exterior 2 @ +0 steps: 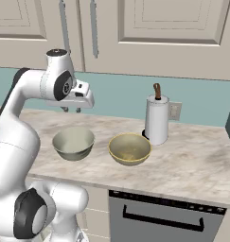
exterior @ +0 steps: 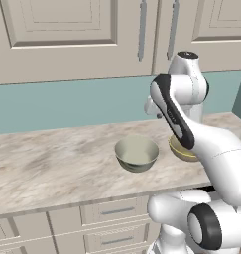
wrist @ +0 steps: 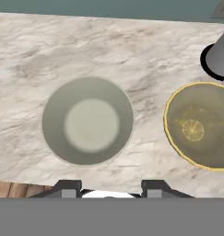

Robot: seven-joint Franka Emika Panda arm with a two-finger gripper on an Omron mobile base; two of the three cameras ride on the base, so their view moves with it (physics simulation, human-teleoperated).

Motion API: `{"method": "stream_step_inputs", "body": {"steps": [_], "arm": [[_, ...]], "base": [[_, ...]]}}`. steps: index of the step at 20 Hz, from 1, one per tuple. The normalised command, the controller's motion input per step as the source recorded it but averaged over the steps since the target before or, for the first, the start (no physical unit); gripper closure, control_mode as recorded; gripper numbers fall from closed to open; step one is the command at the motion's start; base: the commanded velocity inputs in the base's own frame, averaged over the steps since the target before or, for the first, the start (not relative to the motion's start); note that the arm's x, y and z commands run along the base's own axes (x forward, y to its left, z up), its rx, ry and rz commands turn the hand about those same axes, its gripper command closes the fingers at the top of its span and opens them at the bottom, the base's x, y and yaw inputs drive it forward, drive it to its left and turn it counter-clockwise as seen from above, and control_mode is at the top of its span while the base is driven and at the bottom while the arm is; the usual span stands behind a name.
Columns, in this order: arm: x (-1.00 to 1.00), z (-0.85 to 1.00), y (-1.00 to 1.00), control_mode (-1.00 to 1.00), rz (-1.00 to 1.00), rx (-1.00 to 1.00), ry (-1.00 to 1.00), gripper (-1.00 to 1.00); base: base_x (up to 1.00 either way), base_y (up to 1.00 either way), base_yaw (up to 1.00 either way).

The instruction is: Open the cabinet. Pick the bowls from the counter and place them in the cabinet. Then close the cabinet.

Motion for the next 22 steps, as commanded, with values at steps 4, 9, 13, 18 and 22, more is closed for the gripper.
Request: {"method": "stream_step_inputs", "body": {"steps": [4,9,13,18,22], "arm": [[-0.32,0.00,-0.05,-1.00,0.00,0.00,-0.15,-1.00],[-0.62,0.12,-0.32,-1.00,0.00,0.00,-0.31,-1.00],[-0.76,0.10,-0.33,-1.00,0.00,0.00,-0.36,-1.00],[-0.29,0.37,-0.12,-1.00,0.00,0.00,-0.50,-1.00],[-0.11,0.59,0.00,-1.00,0.00,0.00,-0.49,-1.00]], "base": [[0.00,0.00,0.00],[0.00,0.00,0.00],[0.00,0.00,0.00],[0.00,0.00,0.00],[0.00,0.00,0.00]]}}
